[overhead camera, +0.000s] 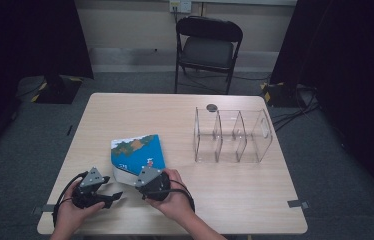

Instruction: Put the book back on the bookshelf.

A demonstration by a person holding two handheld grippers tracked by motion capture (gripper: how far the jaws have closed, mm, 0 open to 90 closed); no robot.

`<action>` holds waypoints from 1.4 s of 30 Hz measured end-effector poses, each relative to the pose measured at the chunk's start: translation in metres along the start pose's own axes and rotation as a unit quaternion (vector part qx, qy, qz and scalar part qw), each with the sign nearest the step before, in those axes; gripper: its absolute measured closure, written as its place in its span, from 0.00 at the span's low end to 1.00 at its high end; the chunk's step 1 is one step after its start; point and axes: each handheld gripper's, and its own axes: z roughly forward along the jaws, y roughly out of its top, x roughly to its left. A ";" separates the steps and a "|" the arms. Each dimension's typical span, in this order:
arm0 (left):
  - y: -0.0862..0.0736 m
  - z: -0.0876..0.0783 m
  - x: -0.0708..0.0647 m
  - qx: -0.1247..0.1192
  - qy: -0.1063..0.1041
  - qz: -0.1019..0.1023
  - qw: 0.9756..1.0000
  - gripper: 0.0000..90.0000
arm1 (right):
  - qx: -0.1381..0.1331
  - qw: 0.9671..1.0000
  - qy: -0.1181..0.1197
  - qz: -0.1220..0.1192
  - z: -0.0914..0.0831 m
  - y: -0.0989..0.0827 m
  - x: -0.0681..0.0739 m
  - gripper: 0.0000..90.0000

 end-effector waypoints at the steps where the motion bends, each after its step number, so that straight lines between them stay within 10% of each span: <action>1: 0.000 0.000 0.000 -0.001 -0.002 0.000 1.000 0.26 | 0.000 1.000 0.000 0.000 0.000 0.000 0.000 0.64; 42: -0.001 -0.004 0.003 -0.012 -0.009 -0.008 1.000 0.25 | 0.003 0.993 0.082 0.090 -0.058 0.052 -0.041 0.68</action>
